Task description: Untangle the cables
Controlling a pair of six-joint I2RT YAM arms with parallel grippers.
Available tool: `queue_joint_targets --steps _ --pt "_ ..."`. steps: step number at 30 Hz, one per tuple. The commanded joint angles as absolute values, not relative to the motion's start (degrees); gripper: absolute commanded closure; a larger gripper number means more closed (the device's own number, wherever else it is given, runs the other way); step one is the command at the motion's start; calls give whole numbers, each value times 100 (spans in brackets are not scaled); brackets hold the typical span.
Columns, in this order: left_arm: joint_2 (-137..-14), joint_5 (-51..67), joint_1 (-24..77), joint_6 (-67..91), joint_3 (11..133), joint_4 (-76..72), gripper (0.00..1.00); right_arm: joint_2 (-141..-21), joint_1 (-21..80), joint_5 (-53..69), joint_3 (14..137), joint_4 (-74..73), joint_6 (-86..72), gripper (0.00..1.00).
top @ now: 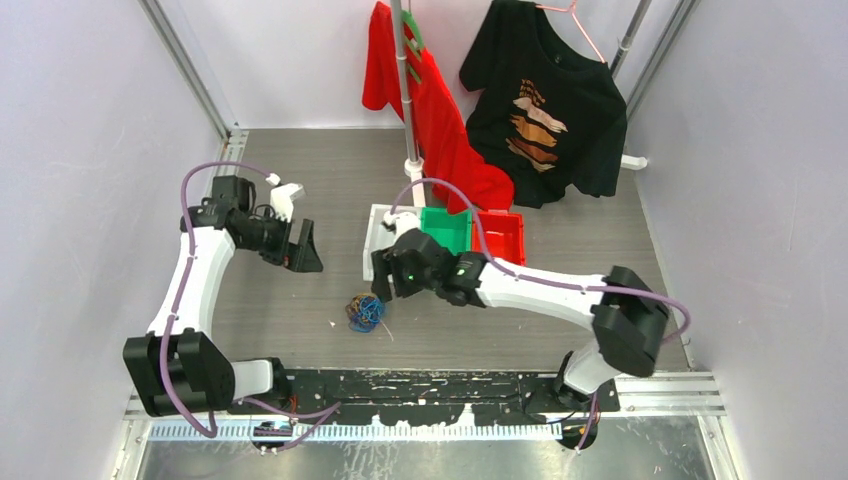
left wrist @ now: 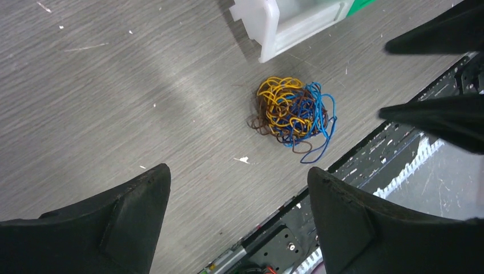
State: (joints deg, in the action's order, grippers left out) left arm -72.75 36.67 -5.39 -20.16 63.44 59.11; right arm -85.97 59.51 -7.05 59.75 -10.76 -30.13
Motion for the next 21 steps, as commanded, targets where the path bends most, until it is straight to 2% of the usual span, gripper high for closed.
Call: queue_joint_targets --steps 1,8,10,12,14,17,19,21 --pt "-7004 3807 -580 -2199 6534 6279 11 -9180 6151 -106 6451 -745 -3140 34" --pt "-6916 3668 -580 -2542 6593 6678 11 -9896 6239 104 6761 -527 -3202 36" --pt "-6879 3664 -582 -2617 6573 6769 11 -10109 6240 128 6876 -476 -3231 40" --pt "-6845 3667 -580 -2663 6546 6827 11 -10251 6247 172 6971 -435 -3278 50" --pt "-6832 3692 -580 -2727 6526 6888 12 -10286 6249 162 6997 -410 -3331 68" --pt "-6842 3800 -587 -2885 6521 7017 12 -10117 6249 56 6869 -371 -3368 88" --pt "-6864 3917 -568 -2979 6521 7100 15 -9909 6249 -75 6721 -348 -3408 98" --pt "-6889 4122 -519 -3149 6510 7205 16 -9589 6249 -200 6537 -313 -3473 99"
